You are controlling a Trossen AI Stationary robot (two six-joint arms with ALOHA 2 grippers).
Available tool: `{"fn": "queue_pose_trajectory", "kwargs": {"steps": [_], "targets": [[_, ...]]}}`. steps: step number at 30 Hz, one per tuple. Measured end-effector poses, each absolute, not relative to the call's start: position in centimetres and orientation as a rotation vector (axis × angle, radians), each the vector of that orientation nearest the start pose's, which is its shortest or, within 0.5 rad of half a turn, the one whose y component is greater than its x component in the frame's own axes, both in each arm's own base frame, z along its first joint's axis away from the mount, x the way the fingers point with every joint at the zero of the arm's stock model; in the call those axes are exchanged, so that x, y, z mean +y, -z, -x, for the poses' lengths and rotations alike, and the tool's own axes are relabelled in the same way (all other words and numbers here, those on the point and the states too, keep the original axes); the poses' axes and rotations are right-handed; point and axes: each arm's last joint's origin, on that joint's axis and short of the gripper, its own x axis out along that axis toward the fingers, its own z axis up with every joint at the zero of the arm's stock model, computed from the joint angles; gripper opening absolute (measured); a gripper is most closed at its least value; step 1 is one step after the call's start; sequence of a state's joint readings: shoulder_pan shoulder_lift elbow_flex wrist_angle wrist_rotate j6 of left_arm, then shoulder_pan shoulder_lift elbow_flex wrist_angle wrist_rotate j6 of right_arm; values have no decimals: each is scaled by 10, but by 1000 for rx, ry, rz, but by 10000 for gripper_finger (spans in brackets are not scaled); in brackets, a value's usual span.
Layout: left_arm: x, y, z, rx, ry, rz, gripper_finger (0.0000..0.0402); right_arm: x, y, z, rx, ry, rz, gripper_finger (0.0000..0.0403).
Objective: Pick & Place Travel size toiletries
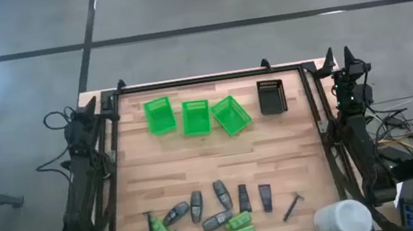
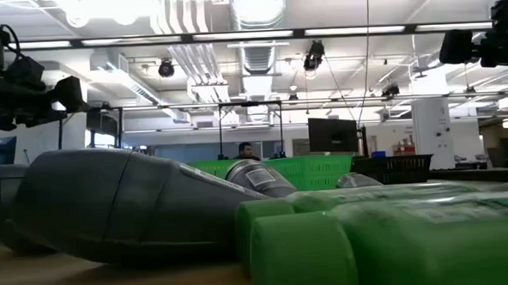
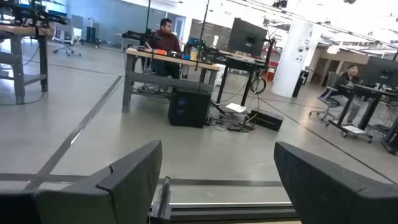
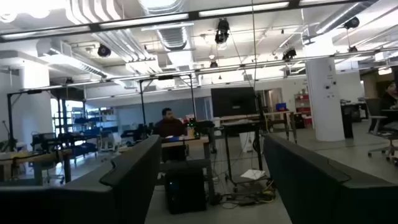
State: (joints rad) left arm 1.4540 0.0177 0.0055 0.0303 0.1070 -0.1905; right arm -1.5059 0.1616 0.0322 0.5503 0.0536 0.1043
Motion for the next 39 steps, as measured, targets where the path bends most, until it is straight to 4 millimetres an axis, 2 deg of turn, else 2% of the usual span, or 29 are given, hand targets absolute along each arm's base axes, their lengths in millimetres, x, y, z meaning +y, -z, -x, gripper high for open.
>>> {"fn": "queue_pose_trajectory", "kwargs": {"steps": [26,39], "targets": [[97,-167,-15,-142,-1341,147,316,-98,-213,-5,-428,1511,228,358],[97,-167,-14,-142,-1342,147,316,-98,-213,-5,-427,1511,228,331]]}}
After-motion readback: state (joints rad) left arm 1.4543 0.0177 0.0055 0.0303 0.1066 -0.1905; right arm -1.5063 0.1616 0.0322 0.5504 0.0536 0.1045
